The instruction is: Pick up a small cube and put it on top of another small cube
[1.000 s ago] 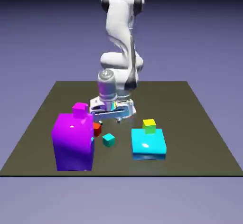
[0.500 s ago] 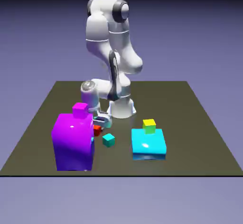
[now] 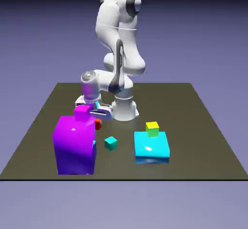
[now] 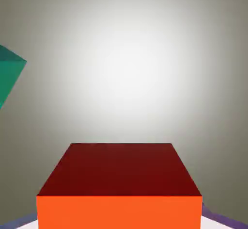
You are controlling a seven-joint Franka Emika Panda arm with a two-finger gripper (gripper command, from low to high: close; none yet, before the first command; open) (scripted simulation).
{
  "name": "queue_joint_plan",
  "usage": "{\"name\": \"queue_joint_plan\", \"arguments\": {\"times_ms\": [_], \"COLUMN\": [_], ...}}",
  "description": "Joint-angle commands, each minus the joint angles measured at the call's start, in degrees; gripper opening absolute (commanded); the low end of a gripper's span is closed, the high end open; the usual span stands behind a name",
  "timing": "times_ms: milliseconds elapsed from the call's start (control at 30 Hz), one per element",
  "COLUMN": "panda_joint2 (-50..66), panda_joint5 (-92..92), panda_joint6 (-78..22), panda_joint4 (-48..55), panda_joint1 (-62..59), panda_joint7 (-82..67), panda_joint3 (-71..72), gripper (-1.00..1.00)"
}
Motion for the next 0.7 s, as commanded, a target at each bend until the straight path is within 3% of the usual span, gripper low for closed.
{"name": "queue_joint_plan", "arguments": {"times_ms": [0, 300, 567, 667], "panda_joint2": [0.14, -1.42, -6.32, -7.31], "panda_joint5": [1.64, 9.50, 6.84, 4.95], "panda_joint6": [-2.10, -22.23, -40.88, -42.44], "panda_joint4": [2.08, 20.77, 36.65, 37.74], "panda_joint1": [-0.58, 0.52, 9.17, 11.18], "panda_joint7": [1.78, 20.51, 40.40, 42.50], "panda_joint3": [-1.44, -6.95, -2.05, 0.04], "gripper": [-1.00, -1.00, -1.00, -1.00]}}
